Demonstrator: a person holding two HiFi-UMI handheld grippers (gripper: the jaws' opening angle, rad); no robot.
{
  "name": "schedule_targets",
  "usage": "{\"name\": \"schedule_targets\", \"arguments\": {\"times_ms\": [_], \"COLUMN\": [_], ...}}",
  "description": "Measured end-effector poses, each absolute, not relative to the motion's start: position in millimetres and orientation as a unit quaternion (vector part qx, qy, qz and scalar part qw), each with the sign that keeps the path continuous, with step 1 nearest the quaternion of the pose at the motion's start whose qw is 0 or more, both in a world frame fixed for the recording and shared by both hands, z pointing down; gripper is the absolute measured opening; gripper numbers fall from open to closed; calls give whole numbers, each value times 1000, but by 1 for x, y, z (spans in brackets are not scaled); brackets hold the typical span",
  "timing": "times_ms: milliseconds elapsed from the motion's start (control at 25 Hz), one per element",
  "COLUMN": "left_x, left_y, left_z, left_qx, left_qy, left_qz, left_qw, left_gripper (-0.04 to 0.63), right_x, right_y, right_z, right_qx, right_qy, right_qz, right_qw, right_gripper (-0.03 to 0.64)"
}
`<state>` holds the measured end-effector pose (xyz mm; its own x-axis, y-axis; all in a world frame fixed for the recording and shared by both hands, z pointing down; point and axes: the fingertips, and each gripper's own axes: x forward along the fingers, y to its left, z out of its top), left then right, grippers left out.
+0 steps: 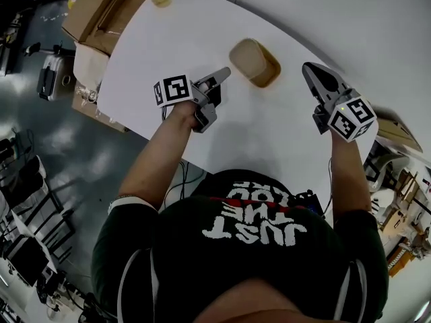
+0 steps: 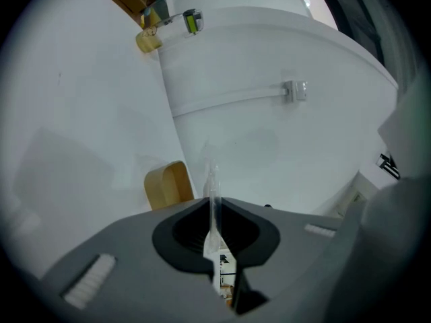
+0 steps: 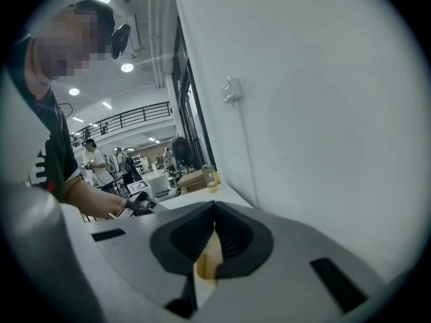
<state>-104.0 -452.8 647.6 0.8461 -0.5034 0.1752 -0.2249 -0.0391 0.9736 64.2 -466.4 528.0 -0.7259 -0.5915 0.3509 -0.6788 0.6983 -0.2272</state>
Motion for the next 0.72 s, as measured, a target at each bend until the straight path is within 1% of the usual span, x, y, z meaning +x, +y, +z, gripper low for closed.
{"name": "schedule_targets", "arguments": {"times_ms": [400, 720], "left_x": [-121, -124], "left_y": [-448, -436], "left_z": [570, 494], "left_qx": [755, 805], "left_qy": [-253, -242], "left_qz": [-140, -153], "left_qw": [589, 519], "left_gripper": [28, 28], "right_x": [74, 89], "right_y": [-453, -435], "right_z": [484, 434], "right_qx": [388, 417], "right_qy": [-900, -893], "right_qz": [148, 123], "right_qw": [132, 118], "right_gripper": [8, 8]}}
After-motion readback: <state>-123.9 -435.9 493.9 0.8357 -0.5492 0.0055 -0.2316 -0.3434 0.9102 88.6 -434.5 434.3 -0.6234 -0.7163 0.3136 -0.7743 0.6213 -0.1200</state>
